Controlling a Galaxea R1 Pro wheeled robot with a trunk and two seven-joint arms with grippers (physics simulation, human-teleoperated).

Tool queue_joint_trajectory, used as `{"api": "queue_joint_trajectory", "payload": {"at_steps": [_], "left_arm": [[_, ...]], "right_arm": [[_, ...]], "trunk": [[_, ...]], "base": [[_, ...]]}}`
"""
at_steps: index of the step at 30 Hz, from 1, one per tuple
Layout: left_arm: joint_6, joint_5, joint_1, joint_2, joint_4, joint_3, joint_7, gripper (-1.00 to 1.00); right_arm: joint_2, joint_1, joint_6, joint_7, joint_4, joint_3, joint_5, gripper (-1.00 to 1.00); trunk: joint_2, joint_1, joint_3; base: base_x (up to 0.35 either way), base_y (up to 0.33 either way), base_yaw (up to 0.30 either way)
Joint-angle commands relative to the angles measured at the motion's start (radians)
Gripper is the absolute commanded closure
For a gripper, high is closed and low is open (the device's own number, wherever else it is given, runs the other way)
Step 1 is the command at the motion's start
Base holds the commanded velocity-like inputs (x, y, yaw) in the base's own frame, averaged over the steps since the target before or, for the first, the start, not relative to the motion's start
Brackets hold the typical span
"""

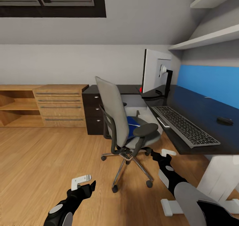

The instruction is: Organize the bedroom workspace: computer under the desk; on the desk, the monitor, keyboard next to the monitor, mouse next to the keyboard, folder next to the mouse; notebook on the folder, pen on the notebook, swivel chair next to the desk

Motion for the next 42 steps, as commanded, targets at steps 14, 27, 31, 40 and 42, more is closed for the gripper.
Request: {"api": "queue_joint_trajectory", "payload": {"at_steps": [14,27,31,40,42], "left_arm": [[0.004,0.011,0.000,0.000,0.003,0.004,0.009,-1.00],[0.003,0.011,0.000,-0.001,0.017,0.003,0.010,-1.00],[0.003,0.011,0.000,-0.001,0.017,0.003,0.010,-1.00],[0.003,0.011,0.000,-0.001,0.017,0.003,0.010,-1.00],[0.003,0.011,0.000,-0.001,0.017,0.003,0.010,-1.00]], "right_arm": [[0.003,-0.001,-0.005,-0.002,0.001,-0.003,0.000,-1.00],[0.004,-0.001,-0.005,-0.002,0.000,-0.003,0.000,-1.00],[0.003,-0.001,-0.005,-0.003,0.000,-0.003,0.000,-1.00],[0.004,-0.001,-0.005,-0.004,0.001,-0.003,0.000,-1.00],[0.004,-0.001,-0.005,-0.003,0.001,-0.003,0.000,-1.00]], "trunk": [[0.000,0.000,-0.001],[0.000,0.000,-0.001],[0.000,0.000,-0.001],[0.000,0.000,-0.001],[0.000,0.000,-0.001]], "base": [[0.003,0.000,0.212],[0.000,0.000,0.274],[0.000,0.000,0.276],[0.000,0.000,0.276],[0.000,0.000,0.276]]}}
